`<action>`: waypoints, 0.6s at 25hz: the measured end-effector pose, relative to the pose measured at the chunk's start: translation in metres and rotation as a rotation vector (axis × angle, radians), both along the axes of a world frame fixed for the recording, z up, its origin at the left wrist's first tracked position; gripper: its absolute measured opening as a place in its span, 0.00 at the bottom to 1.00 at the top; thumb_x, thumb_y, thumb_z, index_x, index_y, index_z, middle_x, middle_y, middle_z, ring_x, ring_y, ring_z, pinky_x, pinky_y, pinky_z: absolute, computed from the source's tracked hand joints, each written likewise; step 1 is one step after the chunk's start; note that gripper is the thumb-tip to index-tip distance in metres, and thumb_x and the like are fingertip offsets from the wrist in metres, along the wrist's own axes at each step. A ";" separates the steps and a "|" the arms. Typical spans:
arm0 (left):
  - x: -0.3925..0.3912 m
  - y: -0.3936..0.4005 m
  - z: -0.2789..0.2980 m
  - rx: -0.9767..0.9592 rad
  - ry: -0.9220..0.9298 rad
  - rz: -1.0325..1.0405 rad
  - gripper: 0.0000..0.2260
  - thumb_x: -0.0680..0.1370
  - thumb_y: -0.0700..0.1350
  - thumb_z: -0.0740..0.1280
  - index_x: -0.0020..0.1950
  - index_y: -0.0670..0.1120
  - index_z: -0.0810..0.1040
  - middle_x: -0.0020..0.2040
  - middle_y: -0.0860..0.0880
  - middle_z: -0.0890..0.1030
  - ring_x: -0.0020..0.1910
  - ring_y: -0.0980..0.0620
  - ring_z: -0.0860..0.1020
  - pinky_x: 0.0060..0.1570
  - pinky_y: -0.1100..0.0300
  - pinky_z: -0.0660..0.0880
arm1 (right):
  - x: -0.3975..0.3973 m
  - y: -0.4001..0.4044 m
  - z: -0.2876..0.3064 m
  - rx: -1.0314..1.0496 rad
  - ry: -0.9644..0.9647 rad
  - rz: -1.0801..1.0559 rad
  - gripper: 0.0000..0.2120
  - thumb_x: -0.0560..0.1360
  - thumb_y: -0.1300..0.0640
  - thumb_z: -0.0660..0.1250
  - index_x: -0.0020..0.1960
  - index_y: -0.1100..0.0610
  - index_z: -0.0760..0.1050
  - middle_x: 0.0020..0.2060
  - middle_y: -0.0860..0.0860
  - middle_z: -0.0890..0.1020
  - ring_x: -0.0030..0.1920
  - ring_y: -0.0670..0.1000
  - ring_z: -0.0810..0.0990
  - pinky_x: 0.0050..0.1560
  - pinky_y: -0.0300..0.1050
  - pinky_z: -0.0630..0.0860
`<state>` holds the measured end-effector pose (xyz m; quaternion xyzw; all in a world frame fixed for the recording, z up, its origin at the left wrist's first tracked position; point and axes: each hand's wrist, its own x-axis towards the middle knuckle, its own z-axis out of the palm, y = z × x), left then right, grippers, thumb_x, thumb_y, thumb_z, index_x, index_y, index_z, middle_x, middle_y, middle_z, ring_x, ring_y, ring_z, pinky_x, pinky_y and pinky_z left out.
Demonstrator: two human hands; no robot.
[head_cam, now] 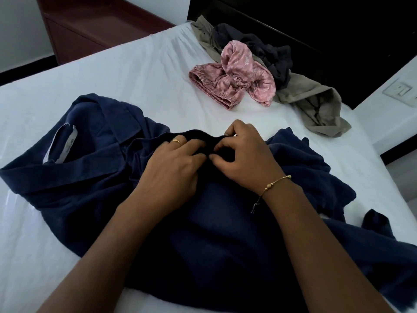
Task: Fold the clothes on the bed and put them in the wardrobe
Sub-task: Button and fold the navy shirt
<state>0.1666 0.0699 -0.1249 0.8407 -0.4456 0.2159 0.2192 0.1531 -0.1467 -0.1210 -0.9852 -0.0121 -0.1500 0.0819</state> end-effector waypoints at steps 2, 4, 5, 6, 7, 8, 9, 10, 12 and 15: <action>-0.001 0.001 0.000 -0.012 0.062 -0.005 0.11 0.76 0.44 0.58 0.44 0.45 0.80 0.63 0.48 0.83 0.45 0.45 0.74 0.49 0.47 0.74 | 0.002 -0.003 -0.006 -0.077 0.060 -0.083 0.14 0.81 0.42 0.89 0.61 0.49 0.97 0.61 0.49 0.81 0.64 0.55 0.79 0.64 0.63 0.92; -0.002 0.001 -0.002 -0.032 0.077 -0.018 0.09 0.76 0.44 0.58 0.42 0.46 0.77 0.58 0.49 0.84 0.43 0.46 0.73 0.50 0.48 0.74 | 0.003 -0.005 -0.012 -0.124 0.027 -0.138 0.16 0.81 0.43 0.89 0.65 0.48 0.96 0.64 0.50 0.81 0.66 0.57 0.79 0.65 0.66 0.92; -0.002 0.001 -0.002 -0.043 0.071 -0.029 0.08 0.76 0.43 0.58 0.41 0.46 0.76 0.53 0.50 0.83 0.42 0.47 0.71 0.49 0.48 0.74 | 0.002 -0.006 -0.015 -0.136 0.003 -0.155 0.15 0.81 0.43 0.89 0.65 0.48 0.96 0.65 0.50 0.82 0.66 0.57 0.80 0.65 0.66 0.92; -0.002 0.001 -0.001 -0.059 0.063 -0.038 0.08 0.76 0.43 0.59 0.41 0.47 0.77 0.46 0.52 0.82 0.41 0.47 0.70 0.47 0.47 0.74 | 0.001 -0.006 -0.018 -0.127 -0.019 -0.159 0.14 0.82 0.44 0.88 0.65 0.48 0.96 0.64 0.50 0.82 0.65 0.57 0.81 0.64 0.66 0.92; -0.002 0.000 0.000 -0.081 0.059 -0.044 0.08 0.76 0.43 0.59 0.41 0.47 0.77 0.41 0.53 0.79 0.41 0.48 0.70 0.45 0.47 0.74 | 0.000 -0.007 -0.021 -0.089 -0.037 -0.150 0.11 0.84 0.46 0.87 0.64 0.49 0.97 0.62 0.50 0.82 0.63 0.56 0.81 0.63 0.66 0.93; -0.002 0.000 0.002 -0.108 0.059 -0.043 0.08 0.76 0.43 0.59 0.40 0.47 0.77 0.39 0.53 0.77 0.41 0.48 0.69 0.45 0.47 0.73 | -0.001 -0.009 -0.023 -0.026 -0.046 -0.128 0.09 0.86 0.48 0.85 0.63 0.50 0.97 0.60 0.51 0.83 0.61 0.55 0.82 0.63 0.66 0.93; -0.003 0.000 0.004 -0.140 0.065 -0.032 0.08 0.76 0.43 0.60 0.40 0.47 0.77 0.37 0.53 0.76 0.40 0.48 0.69 0.45 0.48 0.73 | 0.000 -0.012 -0.023 0.054 -0.045 -0.096 0.08 0.87 0.50 0.84 0.62 0.52 0.97 0.58 0.51 0.83 0.59 0.53 0.82 0.63 0.66 0.94; -0.005 -0.001 0.006 -0.170 0.080 -0.011 0.08 0.78 0.43 0.60 0.42 0.46 0.77 0.37 0.53 0.77 0.40 0.48 0.69 0.46 0.48 0.72 | 0.000 -0.014 -0.022 0.136 -0.036 -0.063 0.07 0.88 0.52 0.83 0.62 0.54 0.98 0.57 0.51 0.84 0.57 0.51 0.83 0.64 0.65 0.94; -0.009 -0.003 0.009 -0.226 0.082 0.054 0.10 0.81 0.46 0.61 0.51 0.45 0.81 0.41 0.50 0.79 0.43 0.46 0.70 0.49 0.49 0.72 | 0.002 -0.015 -0.014 0.255 -0.014 -0.005 0.07 0.89 0.56 0.83 0.63 0.56 0.98 0.56 0.52 0.85 0.55 0.49 0.83 0.67 0.65 0.94; -0.008 -0.004 0.013 -0.323 0.023 0.138 0.13 0.83 0.48 0.64 0.60 0.43 0.83 0.53 0.46 0.80 0.54 0.41 0.73 0.56 0.48 0.72 | 0.002 -0.009 0.000 0.427 -0.004 0.095 0.06 0.89 0.61 0.83 0.64 0.60 0.97 0.55 0.55 0.88 0.55 0.49 0.87 0.65 0.60 0.92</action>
